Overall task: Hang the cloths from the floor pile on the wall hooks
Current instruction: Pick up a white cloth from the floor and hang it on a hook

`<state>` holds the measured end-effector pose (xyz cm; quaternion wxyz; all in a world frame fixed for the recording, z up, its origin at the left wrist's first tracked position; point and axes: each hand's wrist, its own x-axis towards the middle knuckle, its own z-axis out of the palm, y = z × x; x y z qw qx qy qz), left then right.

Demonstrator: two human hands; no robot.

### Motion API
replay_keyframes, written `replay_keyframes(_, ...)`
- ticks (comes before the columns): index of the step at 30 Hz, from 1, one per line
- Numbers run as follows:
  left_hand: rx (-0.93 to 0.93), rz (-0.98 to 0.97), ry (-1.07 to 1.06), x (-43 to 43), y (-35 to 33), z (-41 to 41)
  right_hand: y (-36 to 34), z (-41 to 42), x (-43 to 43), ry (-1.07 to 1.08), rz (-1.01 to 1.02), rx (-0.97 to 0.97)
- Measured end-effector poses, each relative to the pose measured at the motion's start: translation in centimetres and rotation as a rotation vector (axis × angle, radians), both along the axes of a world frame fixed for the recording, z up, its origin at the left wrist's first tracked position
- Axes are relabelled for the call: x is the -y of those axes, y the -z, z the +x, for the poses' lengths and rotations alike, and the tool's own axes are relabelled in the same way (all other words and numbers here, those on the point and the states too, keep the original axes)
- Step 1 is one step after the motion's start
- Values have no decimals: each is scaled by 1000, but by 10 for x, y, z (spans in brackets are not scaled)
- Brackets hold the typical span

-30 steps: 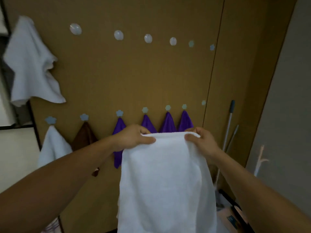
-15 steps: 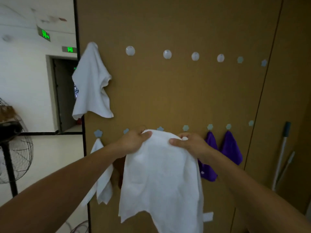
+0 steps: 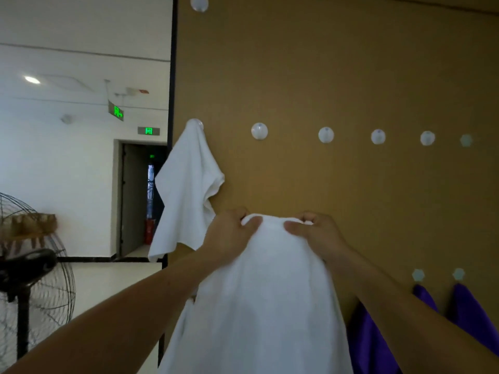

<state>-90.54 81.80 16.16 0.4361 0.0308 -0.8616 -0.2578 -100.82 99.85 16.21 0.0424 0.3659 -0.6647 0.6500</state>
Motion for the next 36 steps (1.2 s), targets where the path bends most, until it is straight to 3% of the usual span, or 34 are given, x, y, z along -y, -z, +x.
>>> replay_keyframes(5,-120,-36,-141,31,-60,-51,-65,-60,44,59,-110,-125)
replay_keyframes(19,-402,-95,-235,95,-218,-159,-223,-160,127,227,-248,-325)
replay_keyframes(27,-224,-107,-295,118,-227,-191,-229,-186,148,376,-152,-319)
replay_keyframes(32,-303,-162,-364,121,-234,-192,-241,-180,151,464,-166,-382)
replay_keyframes(36,-224,-213,-400,120,-233,-191,-237,-180,151,487,-66,-388)
